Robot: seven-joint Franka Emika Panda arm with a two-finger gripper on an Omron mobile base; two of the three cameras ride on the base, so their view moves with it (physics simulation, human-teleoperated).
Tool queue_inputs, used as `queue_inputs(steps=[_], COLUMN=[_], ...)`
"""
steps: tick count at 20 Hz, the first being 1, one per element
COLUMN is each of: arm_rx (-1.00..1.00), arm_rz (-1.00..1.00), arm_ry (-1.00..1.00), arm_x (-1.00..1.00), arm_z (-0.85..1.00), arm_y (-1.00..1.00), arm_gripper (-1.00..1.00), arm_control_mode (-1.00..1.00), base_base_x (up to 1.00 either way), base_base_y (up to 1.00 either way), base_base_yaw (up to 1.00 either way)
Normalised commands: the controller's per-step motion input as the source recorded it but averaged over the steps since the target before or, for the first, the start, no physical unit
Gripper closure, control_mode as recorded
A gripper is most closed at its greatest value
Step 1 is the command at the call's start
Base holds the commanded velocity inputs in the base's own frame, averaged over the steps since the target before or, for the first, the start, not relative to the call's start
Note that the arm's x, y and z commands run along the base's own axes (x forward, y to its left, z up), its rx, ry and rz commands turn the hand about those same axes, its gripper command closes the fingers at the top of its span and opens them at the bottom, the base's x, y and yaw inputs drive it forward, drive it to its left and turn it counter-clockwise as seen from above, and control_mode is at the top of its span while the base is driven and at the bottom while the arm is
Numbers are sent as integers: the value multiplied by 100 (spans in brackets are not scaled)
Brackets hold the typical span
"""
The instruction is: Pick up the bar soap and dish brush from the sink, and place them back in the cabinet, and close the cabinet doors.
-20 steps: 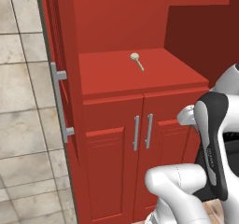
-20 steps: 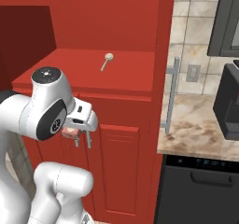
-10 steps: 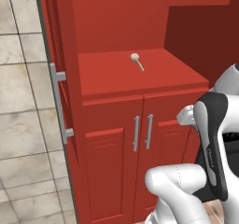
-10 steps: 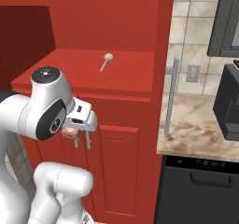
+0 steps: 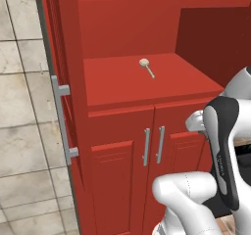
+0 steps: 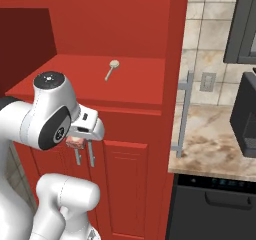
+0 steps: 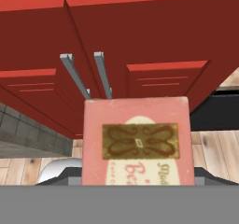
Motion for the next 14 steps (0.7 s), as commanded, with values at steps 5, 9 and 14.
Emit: queue_inputs(steps=[5,9,14], arm_rx=[0,0,0], arm_rz=[0,0,0], arm_ry=[0,0,0], arm_x=[0,0,0], arm_z=[0,0,0], arm_y=[0,0,0], arm_gripper=[100,100,100], arm_control_mode=[100,100,100], base_base_x=[16,9,7], base_base_y=[-1,0,0], base_base_yaw=[0,0,0])
